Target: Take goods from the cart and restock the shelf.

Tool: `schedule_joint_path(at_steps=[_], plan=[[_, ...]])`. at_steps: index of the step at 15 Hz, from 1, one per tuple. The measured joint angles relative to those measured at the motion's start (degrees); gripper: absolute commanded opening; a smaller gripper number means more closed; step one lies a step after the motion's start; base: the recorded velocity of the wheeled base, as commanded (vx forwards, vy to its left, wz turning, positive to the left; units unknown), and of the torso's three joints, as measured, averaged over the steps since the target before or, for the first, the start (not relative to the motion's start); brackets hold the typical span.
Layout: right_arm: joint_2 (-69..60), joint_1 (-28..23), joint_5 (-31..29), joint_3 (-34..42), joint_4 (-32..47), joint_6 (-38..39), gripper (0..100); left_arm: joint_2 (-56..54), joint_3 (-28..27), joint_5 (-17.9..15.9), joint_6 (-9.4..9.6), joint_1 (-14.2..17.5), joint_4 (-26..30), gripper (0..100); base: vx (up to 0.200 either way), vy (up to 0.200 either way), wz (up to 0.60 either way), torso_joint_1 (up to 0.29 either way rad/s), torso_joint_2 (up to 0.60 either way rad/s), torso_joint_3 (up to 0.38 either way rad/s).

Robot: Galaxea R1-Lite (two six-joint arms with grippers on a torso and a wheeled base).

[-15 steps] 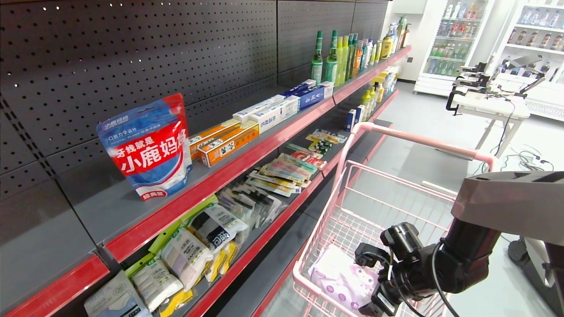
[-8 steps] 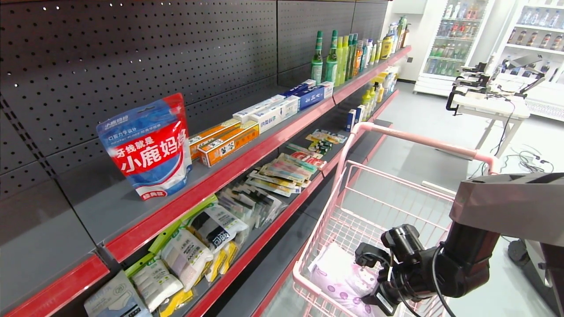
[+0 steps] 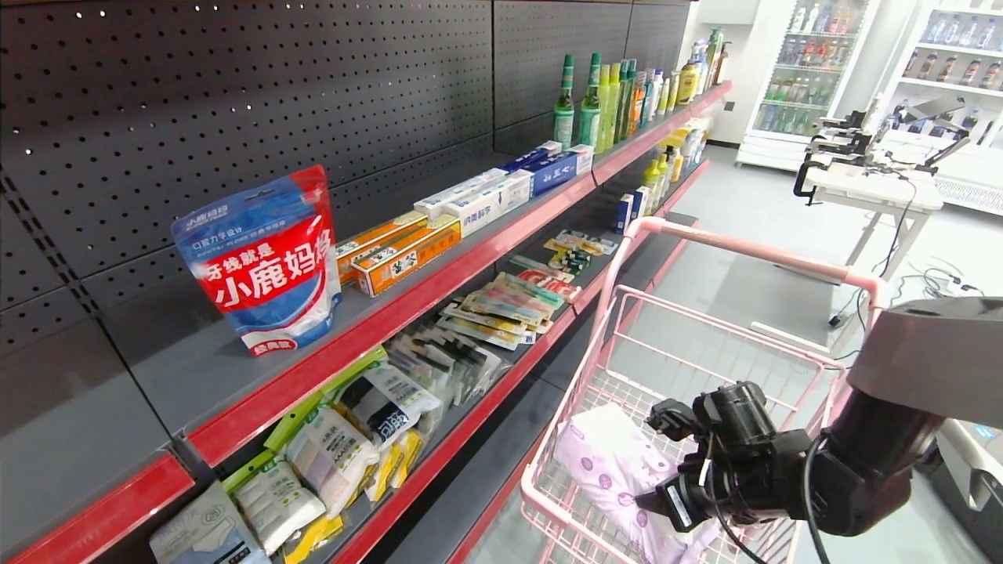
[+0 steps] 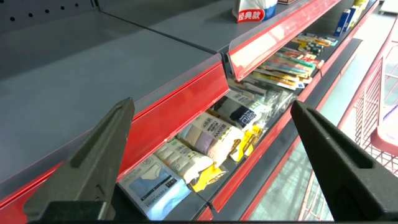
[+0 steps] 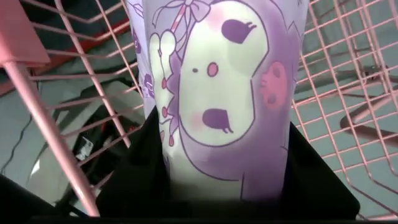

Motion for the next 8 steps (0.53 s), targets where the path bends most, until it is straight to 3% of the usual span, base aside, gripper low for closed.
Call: schedule_joint_path(at_steps=[8], plan=[[-26.06,0.55,-18.65,8.02,0.98,11.0,0,0.05,0.0,0.0,-0.09,0.0,0.0,100,0.0,0.0,0.0,0.0,0.0,0.0]])
